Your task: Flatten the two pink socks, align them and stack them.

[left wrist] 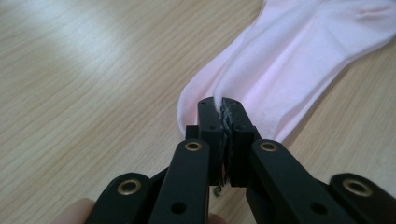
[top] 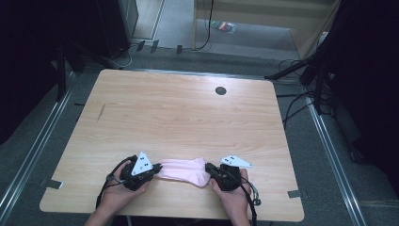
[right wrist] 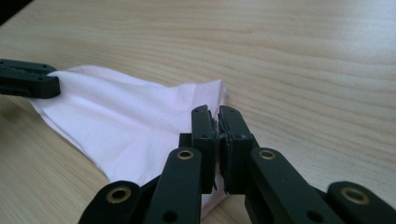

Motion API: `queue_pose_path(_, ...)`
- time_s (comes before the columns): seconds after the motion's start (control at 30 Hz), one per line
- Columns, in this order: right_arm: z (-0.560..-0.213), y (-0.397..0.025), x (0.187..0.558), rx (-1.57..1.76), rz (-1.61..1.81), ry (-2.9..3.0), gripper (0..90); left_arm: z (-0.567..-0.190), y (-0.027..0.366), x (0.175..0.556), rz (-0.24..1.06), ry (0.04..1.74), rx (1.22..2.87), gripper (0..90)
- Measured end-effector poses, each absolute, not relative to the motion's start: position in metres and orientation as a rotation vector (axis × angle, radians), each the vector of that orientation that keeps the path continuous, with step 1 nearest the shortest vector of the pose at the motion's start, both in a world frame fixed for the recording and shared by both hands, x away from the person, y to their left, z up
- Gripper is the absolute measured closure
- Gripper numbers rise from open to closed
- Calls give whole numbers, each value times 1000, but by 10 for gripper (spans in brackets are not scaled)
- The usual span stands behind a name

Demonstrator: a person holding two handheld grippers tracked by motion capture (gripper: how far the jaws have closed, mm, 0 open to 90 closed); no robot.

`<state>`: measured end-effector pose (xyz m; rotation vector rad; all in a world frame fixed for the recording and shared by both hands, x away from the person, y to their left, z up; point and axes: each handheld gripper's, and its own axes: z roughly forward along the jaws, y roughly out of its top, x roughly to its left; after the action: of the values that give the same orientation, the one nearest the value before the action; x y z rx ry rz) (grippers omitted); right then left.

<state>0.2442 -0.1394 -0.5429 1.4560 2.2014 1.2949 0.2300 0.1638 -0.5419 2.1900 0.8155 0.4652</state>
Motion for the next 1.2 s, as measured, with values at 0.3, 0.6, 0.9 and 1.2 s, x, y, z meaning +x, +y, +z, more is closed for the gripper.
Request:
queue_pose_path(0.3, -536, -147, 243, 1491, 1341, 2096, 693, -540, 173, 232, 376, 827, 2040, 629)
queue_pose_path(0.6, -535, -122, 231, 1379, 1415, 2222, 788, -541, 174, 245, 211, 921, 1927, 827)
queue_pose_path(0.9, -550, -115, 235, 1370, 1263, 2312, 843, -551, 168, 243, 233, 962, 2044, 760)
queue_pose_path(1.2, -540, -124, 234, 1355, 1330, 2257, 811, -538, 186, 247, 155, 971, 1850, 758)
